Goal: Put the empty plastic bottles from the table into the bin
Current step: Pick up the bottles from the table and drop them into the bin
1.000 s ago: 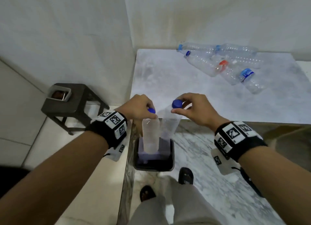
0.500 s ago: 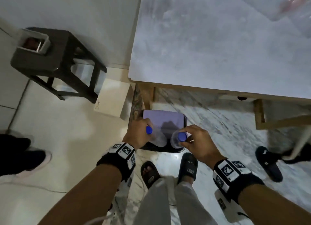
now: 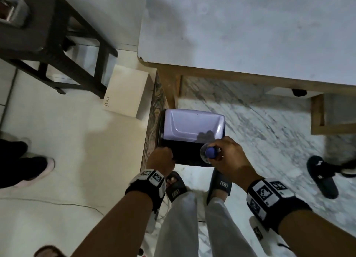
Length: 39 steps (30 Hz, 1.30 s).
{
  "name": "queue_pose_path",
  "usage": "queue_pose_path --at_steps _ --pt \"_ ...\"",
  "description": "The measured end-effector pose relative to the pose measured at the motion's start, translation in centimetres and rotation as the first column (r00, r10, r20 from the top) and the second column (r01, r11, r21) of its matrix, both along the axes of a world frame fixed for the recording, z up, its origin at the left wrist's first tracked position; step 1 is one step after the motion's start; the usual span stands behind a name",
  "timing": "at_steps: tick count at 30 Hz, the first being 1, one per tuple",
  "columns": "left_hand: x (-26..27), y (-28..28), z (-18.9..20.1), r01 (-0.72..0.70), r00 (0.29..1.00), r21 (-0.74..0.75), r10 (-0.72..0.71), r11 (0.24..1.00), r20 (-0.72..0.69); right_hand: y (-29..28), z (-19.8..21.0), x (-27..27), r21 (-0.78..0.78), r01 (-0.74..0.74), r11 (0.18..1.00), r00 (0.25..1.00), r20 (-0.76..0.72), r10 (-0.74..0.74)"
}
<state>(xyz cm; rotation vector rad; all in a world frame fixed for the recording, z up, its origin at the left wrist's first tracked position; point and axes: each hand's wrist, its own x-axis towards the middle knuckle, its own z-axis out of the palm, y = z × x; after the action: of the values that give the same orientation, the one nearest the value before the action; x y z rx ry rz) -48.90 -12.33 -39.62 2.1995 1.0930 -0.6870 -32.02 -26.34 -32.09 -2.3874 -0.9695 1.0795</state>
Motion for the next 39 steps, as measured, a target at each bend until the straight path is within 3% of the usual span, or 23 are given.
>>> queue_pose_path --at_steps 4,6,9,13,17,21,26,29,33,39 --pt "-0.3 0.5 -0.6 0.021 1.0 -0.173 -0.017 0.985 0.022 1.3 -2.0 -1.1 -0.061 -0.036 0.998 0.999 -0.027 0.035" --pt "-0.5 1.0 -0.5 -0.023 0.999 -0.173 0.03 0.985 0.036 1.5 -3.5 -2.3 -0.013 -0.058 0.998 0.995 -0.086 0.057" --pt "-1.0 1.8 -0.4 -0.092 0.994 -0.147 0.101 0.985 0.052 1.5 -5.1 -3.5 -0.023 0.045 0.999 0.975 -0.215 -0.049" --pt "-1.3 2.8 0.7 -0.117 0.992 -0.138 0.122 0.983 0.031 1.3 -5.2 -3.4 -0.116 -0.001 0.993 0.981 -0.193 -0.022" --pt "-0.2 3.3 3.4 -0.069 0.997 -0.147 0.075 0.987 0.033 0.9 -2.7 -1.6 -0.171 -0.087 0.981 0.994 -0.086 0.073" --pt "2.3 3.5 10.6 0.045 0.998 -0.176 -0.037 0.983 0.046 0.3 4.4 1.0 -0.22 -0.086 0.972 0.996 -0.033 0.08" --pt "8.1 5.0 24.3 0.224 0.964 -0.158 -0.196 0.962 0.179 -0.2 18.5 5.9 -0.176 -0.042 0.983 0.988 0.138 0.067" --pt "12.9 6.5 33.0 0.345 0.916 -0.028 -0.331 0.938 0.227 -0.6 26.3 10.4 -0.143 -0.007 0.99 0.976 0.213 0.037" --pt "19.4 8.2 42.9 0.393 0.891 0.083 -0.401 0.916 0.215 -1.7 35.1 16.8 -0.189 0.062 0.98 0.966 0.259 -0.012" --pt "28.8 8.9 50.0 0.441 0.852 0.228 -0.485 0.868 0.198 -3.9 43.3 25.2 -0.174 0.177 0.969 0.931 0.349 -0.107"
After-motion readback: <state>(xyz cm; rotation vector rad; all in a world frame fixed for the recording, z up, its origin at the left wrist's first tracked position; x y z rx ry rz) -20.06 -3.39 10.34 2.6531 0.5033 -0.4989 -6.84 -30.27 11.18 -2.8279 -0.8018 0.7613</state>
